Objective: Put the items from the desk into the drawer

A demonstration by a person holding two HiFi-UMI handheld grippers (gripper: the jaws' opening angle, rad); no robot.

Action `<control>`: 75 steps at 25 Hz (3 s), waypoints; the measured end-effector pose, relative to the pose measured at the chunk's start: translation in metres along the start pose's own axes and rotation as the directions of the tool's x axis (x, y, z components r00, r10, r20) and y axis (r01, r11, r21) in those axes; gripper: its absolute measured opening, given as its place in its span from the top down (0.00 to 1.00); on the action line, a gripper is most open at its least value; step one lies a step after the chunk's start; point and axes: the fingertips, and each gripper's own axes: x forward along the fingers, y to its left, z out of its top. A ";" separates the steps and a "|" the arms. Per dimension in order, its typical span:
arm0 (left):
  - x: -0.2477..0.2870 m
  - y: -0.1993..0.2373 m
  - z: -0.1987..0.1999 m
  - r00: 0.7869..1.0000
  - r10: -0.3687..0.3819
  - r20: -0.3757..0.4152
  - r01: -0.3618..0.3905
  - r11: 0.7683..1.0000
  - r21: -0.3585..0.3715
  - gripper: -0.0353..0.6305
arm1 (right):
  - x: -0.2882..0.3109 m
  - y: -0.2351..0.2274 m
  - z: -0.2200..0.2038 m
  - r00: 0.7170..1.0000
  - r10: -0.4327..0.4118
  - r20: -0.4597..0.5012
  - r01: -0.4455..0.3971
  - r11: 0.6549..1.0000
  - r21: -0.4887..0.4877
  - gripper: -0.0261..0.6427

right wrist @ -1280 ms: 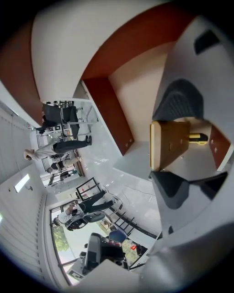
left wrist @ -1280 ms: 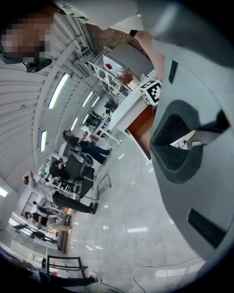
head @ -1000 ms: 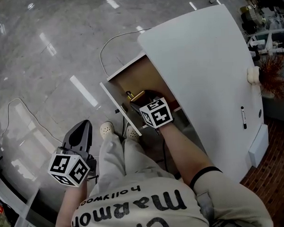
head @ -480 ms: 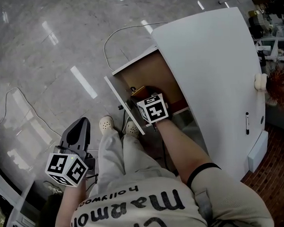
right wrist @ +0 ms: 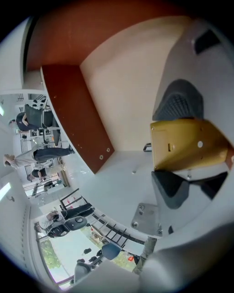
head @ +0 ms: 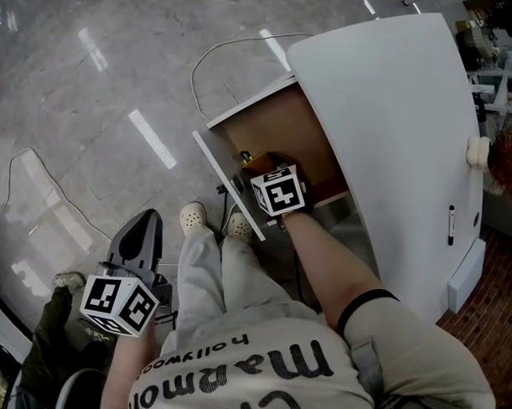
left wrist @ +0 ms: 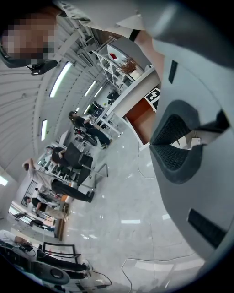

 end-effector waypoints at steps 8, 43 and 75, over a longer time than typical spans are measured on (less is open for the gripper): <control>0.003 0.005 -0.004 1.000 0.017 -0.010 -0.017 1.000 -0.004 0.94 | 0.013 -0.007 -0.002 1.000 -0.018 -0.014 0.019 0.999 0.037 0.44; -0.036 -0.052 0.000 0.996 0.017 0.088 -0.018 1.000 0.010 0.94 | -0.057 0.013 0.006 0.998 -0.047 0.047 0.033 0.965 0.261 0.64; -0.129 -0.247 0.163 0.863 -0.229 0.450 0.116 0.957 0.266 0.94 | -0.490 -0.019 0.160 0.576 -0.125 0.808 -0.247 0.915 0.318 0.96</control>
